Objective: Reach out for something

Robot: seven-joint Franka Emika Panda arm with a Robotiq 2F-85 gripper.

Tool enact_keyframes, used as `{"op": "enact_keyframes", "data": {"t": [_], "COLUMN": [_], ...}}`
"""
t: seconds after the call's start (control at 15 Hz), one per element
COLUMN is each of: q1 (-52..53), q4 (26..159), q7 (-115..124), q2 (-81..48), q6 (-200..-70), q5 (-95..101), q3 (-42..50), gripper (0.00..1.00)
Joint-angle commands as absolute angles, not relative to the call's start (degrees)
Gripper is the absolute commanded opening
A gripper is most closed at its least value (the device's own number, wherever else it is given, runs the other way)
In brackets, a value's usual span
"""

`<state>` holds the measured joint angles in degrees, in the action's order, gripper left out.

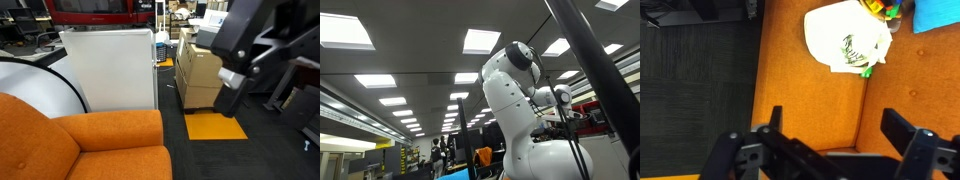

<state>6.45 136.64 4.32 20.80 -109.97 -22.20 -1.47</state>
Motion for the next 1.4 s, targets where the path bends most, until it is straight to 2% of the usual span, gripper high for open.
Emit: {"op": "enact_keyframes", "data": {"t": [0.0,1.33], "q1": [6.3,5.8], "q4": [136.0,136.4], "q7": [1.5,2.9], "q2": [20.6,20.8], "q6": [-106.3,-107.5], "q5": [-23.6,-22.6], "q3": [-1.4,-2.1], "gripper": [1.0,1.0]}}
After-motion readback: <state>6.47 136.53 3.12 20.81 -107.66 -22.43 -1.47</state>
